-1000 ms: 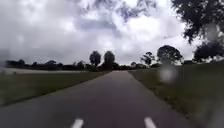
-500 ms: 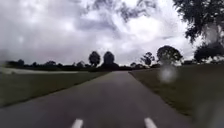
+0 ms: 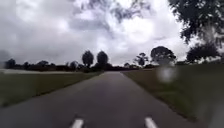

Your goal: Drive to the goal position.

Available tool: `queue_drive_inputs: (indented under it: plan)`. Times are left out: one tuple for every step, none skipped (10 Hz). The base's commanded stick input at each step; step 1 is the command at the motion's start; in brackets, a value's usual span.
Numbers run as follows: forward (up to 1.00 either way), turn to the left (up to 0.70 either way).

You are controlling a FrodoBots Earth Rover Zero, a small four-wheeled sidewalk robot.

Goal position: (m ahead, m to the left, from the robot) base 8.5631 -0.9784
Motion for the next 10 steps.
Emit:
queue_drive_inputs:
  plan:
    - [0.85,0.00]
    - [0.85,0.00]
    - [0.85,0.00]
    - [0.85,0.00]
    - [0.85,0.00]
    - [0.85,0.00]
    - [0.85,0.00]
    - [0.85,0.00]
    - [0.85,0.00]
    - [0.85,0.00]
